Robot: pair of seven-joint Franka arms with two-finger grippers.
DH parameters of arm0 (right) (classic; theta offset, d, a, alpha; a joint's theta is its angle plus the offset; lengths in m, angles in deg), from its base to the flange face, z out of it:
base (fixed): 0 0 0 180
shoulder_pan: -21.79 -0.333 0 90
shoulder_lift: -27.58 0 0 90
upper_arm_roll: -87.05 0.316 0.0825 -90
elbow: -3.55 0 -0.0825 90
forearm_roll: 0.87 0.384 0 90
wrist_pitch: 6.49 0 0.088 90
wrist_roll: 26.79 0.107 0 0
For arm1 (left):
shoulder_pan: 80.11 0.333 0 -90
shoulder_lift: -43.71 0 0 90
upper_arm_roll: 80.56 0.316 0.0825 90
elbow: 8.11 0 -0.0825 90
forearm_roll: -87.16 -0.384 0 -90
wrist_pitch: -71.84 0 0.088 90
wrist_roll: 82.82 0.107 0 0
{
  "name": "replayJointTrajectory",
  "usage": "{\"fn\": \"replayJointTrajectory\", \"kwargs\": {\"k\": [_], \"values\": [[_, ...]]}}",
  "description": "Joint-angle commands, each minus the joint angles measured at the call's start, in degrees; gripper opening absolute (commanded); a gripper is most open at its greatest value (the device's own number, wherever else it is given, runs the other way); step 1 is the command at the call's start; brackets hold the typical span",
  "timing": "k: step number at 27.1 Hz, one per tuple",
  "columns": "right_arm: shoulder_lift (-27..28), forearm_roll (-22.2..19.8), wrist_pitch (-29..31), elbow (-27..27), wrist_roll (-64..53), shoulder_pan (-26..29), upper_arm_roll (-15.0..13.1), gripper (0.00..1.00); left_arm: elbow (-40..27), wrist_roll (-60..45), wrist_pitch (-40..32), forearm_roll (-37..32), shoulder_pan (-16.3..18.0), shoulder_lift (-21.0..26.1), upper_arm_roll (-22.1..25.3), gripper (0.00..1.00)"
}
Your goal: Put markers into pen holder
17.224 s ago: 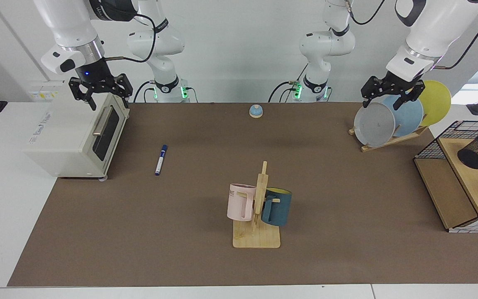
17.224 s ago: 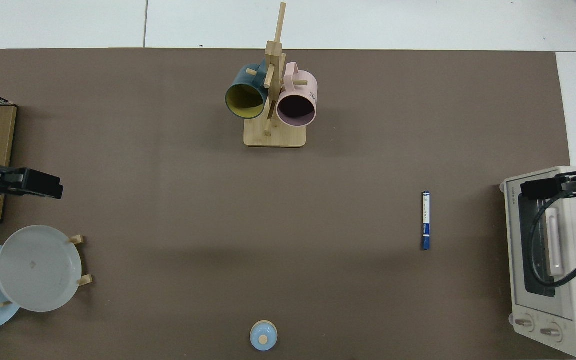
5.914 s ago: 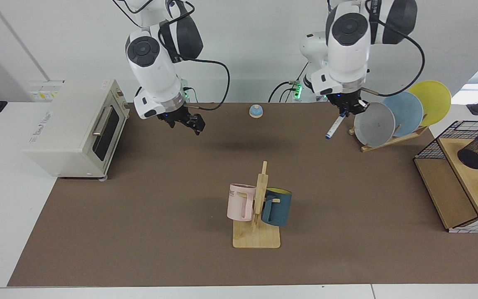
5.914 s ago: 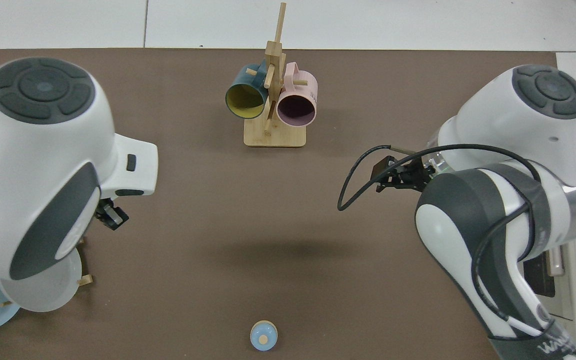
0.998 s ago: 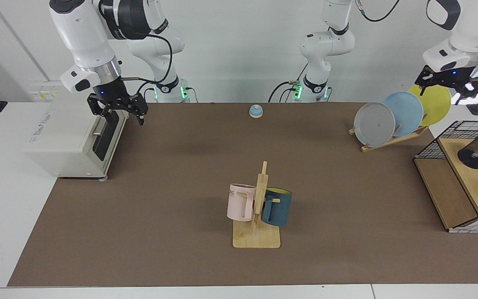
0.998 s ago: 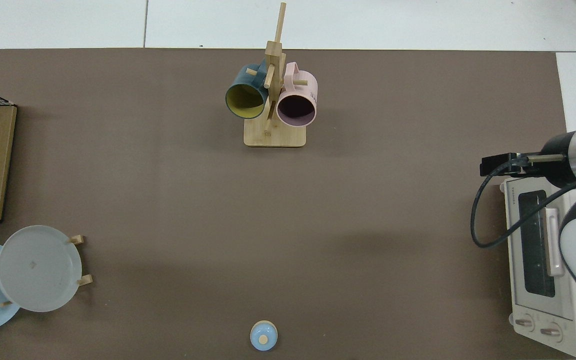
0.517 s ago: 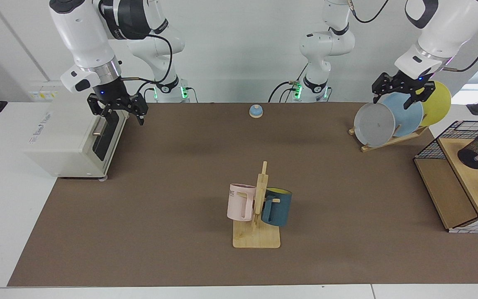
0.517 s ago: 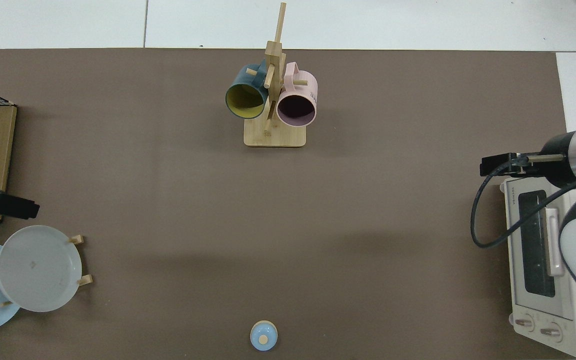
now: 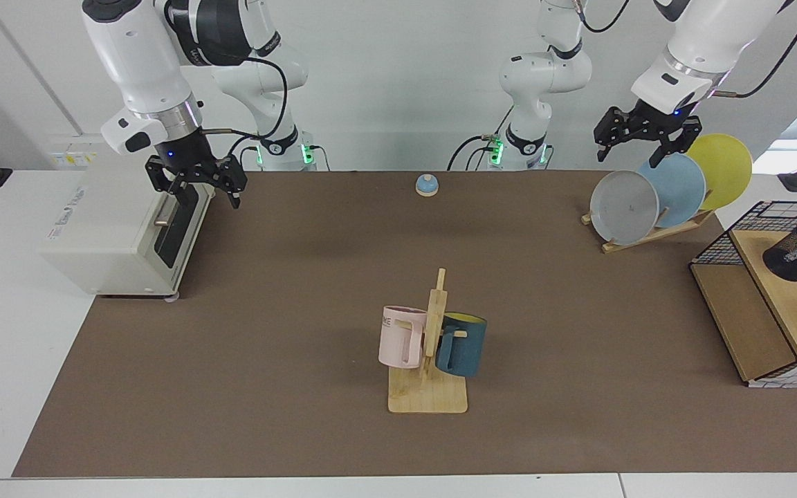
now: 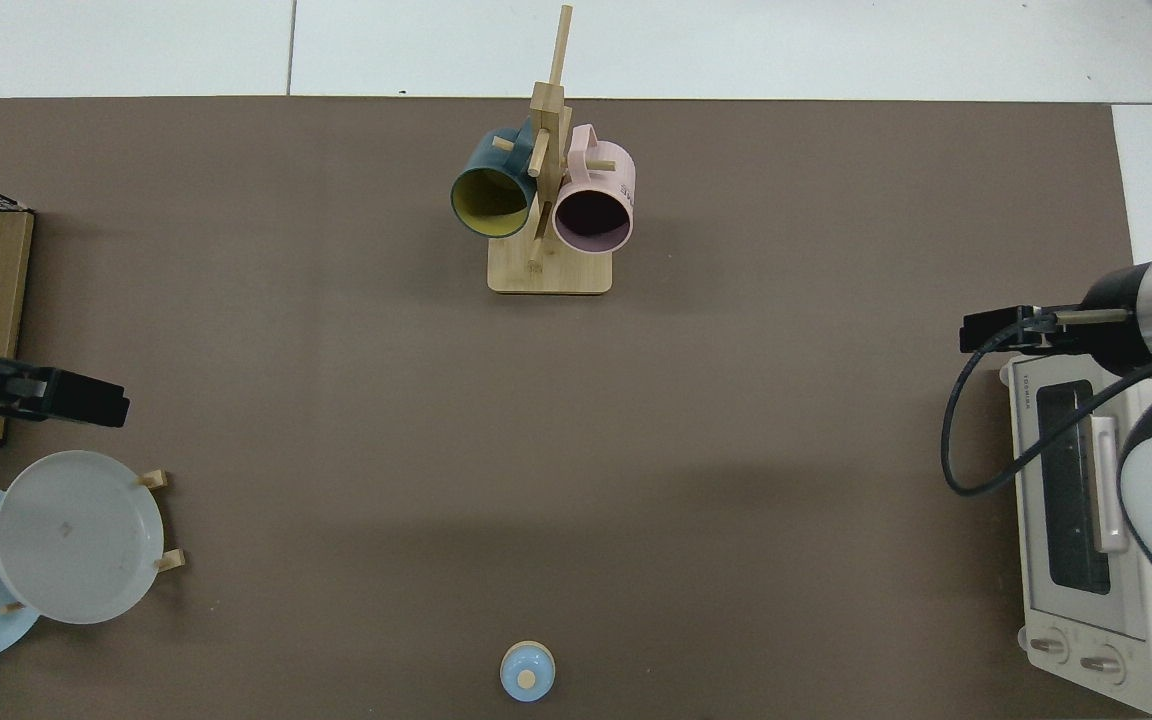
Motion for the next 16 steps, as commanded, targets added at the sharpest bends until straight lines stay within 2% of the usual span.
{"fn": "replayJointTrajectory", "kwargs": {"k": [1,16], "values": [[-0.9,1.0,1.1,1.1,-1.4,0.8,0.4,1.00,2.9,-2.1,-2.0,-0.2,0.0,1.4,0.3,1.00],[-0.9,1.0,1.1,1.1,-1.4,0.8,0.4,1.00,2.8,-2.5,-0.5,-0.4,0.1,1.2,0.7,1.00]]}}
